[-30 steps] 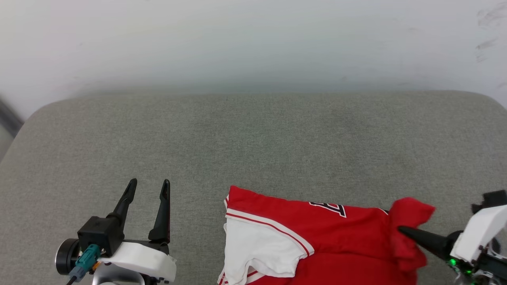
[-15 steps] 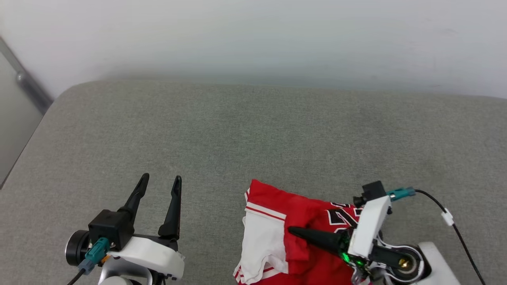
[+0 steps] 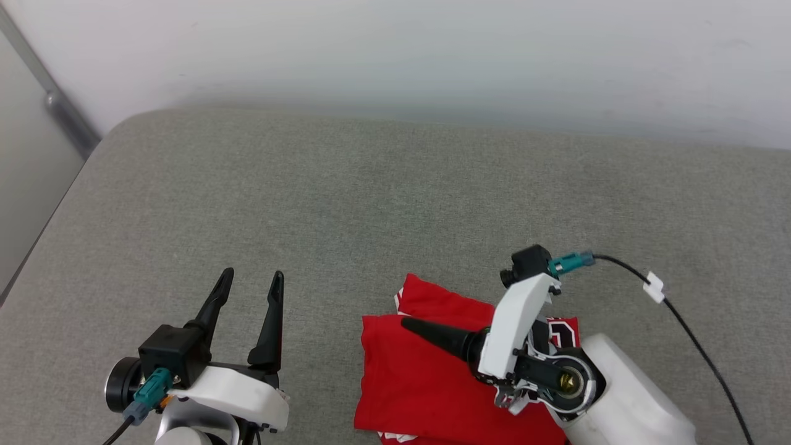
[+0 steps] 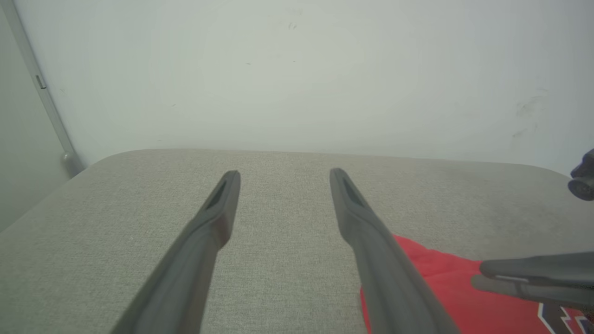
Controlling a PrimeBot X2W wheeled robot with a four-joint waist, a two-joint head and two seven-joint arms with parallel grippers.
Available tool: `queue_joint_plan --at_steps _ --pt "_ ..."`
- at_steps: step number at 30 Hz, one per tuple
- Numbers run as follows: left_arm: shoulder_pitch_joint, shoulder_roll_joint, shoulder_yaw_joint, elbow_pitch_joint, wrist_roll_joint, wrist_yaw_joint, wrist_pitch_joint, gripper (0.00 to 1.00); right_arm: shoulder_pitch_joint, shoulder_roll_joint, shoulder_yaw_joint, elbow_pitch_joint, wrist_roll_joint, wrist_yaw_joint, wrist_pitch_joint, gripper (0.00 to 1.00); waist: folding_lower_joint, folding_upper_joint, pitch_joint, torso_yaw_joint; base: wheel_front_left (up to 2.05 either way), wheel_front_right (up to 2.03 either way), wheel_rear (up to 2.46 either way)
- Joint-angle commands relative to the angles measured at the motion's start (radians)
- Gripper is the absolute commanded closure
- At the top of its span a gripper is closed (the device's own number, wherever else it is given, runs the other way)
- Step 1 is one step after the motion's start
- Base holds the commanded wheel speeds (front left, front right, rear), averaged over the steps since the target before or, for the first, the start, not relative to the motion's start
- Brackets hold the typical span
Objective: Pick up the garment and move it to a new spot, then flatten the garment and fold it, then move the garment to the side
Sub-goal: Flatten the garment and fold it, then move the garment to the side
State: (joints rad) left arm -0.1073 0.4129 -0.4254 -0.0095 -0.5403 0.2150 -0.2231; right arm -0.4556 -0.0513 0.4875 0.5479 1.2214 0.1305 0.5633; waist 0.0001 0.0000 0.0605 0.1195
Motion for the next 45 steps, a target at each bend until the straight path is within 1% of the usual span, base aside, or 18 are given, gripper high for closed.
queue_joint_plan --at_steps 1,3,5,8,12,16,18,21,23,25,29,34,39,45 --pt "0.005 -0.002 0.002 0.003 -0.001 0.003 -0.005 0.0 -0.025 -0.017 0.018 -0.016 -0.04 0.0 -0.025 0.0 -0.0001 0.0 -0.004 -0.006 0.0 0.0 0.0" --pt "0.006 -0.002 0.0 0.006 0.002 0.003 -0.007 0.0 -0.041 -0.052 0.042 -0.042 -0.117 0.0 -0.093 0.0 -0.0001 0.0 -0.009 -0.014 0.0 0.0 0.0" --pt "0.007 -0.001 -0.001 0.01 0.003 0.005 -0.008 0.0 -0.049 -0.095 0.068 -0.053 -0.225 0.0 -0.166 0.0 -0.0001 0.0 -0.015 -0.024 0.0 0.0 0.0" --pt "0.014 -0.002 0.001 0.017 0.001 0.014 -0.008 0.0 -0.048 -0.148 0.054 -0.047 -0.379 0.0 -0.271 0.0 -0.0001 0.0 -0.026 -0.043 0.0 0.0 0.0" --pt "0.023 -0.001 0.009 0.023 -0.003 0.024 -0.01 0.0 -0.003 -0.204 -0.032 -0.045 -0.558 0.0 -0.375 0.0 -0.0001 0.0 -0.039 -0.074 0.0 0.0 0.0" --pt "0.033 0.003 0.018 0.029 -0.006 0.035 -0.014 0.0 0.072 -0.232 -0.182 -0.096 -0.713 0.0 -0.458 0.0 -0.0001 0.0 -0.049 -0.101 0.0 0.0 0.0" --pt "0.036 0.007 0.022 0.031 -0.007 0.039 -0.015 0.0 0.125 -0.228 -0.275 -0.144 -0.777 0.0 -0.499 0.0 -0.0001 0.0 -0.052 -0.113 0.0 0.0 0.0" --pt "0.038 0.011 0.031 0.032 -0.007 0.045 -0.017 0.0 0.206 -0.19 -0.398 -0.243 -0.846 0.0 -0.55 0.0 -0.0001 0.0 -0.049 -0.131 0.0 0.0 0.0" --pt "0.041 0.012 0.032 0.033 -0.004 0.049 -0.017 0.0 0.259 -0.167 -0.457 -0.317 -0.893 0.0 -0.573 0.0 -0.0001 0.0 -0.051 -0.138 0.0 0.0 0.0" --pt "0.043 0.017 0.035 0.036 -0.004 0.051 -0.019 0.0 0.314 -0.136 -0.489 -0.391 -0.926 0.0 -0.589 0.0 -0.0001 0.0 -0.053 -0.143 0.0 0.0 0.0" --pt "0.048 0.02 0.037 0.047 -0.004 0.057 -0.02 0.0 0.412 -0.09 -0.519 -0.518 -0.969 0.0 -0.59 0.0 -0.0001 0.0 -0.06 -0.15 0.0 0.0 0.0" --pt "0.069 0.013 0.032 0.06 -0.003 0.062 -0.024 0.0 0.506 -0.055 -0.525 -0.616 -1.003 0.0 -0.559 0.0 -0.0001 0.0 -0.071 -0.156 0.0 0.0 0.0" --pt "0.088 0.009 0.032 0.07 -0.009 0.067 -0.025 0.0 0.548 -0.041 -0.533 -0.672 -1.032 0.0 -0.534 0.0 -0.0001 0.0 -0.079 -0.16 0.0 0.0 0.0" --pt "0.086 0.01 0.031 0.075 -0.012 0.067 -0.027 0.0 0.562 -0.03 -0.54 -0.705 -1.048 0.0 -0.512 0.0 -0.0001 0.0 -0.079 -0.157 0.0 0.0 0.0"
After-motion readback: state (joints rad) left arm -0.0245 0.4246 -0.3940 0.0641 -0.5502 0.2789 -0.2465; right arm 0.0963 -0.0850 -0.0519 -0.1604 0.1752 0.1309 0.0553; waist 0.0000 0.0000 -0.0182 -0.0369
